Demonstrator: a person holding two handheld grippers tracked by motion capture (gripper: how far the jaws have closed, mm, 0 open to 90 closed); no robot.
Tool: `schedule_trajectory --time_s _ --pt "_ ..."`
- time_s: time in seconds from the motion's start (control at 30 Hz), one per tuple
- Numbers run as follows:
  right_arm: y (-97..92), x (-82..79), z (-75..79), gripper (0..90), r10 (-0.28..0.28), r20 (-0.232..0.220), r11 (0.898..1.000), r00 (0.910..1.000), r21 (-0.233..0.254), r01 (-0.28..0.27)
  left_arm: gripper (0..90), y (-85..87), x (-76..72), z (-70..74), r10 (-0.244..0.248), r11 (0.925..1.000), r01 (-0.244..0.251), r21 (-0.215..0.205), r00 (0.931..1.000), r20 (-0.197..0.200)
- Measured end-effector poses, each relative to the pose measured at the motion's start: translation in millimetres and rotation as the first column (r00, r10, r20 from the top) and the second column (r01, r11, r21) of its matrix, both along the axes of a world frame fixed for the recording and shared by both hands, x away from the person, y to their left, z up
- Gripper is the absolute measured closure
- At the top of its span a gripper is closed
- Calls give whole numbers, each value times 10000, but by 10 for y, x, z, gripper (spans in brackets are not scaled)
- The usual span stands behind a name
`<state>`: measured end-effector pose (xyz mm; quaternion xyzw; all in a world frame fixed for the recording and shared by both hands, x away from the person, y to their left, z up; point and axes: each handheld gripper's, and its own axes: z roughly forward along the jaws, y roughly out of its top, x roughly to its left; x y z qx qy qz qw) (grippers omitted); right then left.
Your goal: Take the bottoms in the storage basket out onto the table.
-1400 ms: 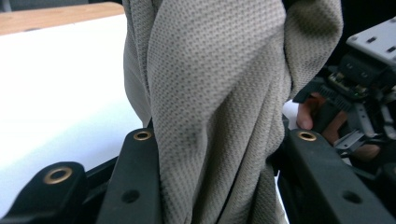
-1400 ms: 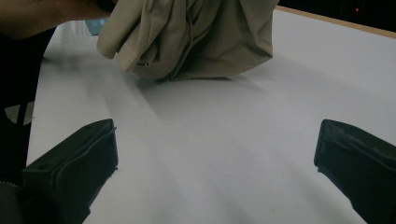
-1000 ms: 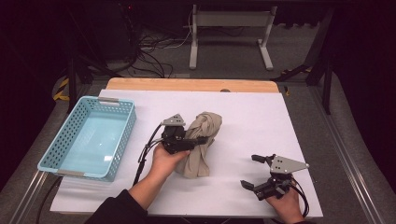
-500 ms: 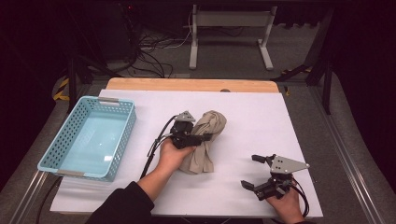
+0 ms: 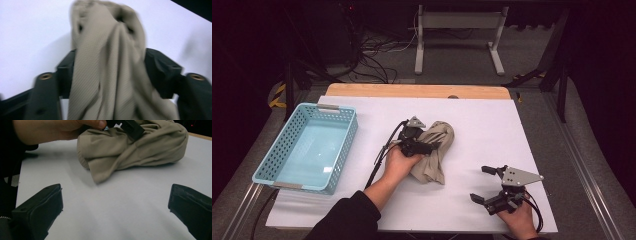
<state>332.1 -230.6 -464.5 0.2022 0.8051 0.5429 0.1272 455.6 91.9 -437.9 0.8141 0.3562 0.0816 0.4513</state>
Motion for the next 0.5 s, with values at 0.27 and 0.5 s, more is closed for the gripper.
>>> schedule_trajectory --time_s 0.27,0.5 --pt "2 1 2 3 33 36 10000 10000 21 -33 155 54 -36 89 -29 9989 44 -466 9995 318" --pt "1 -1 5 2 0 86 10000 10000 59 0 140 114 -127 225 -201 9976 246 -653 9974 690"
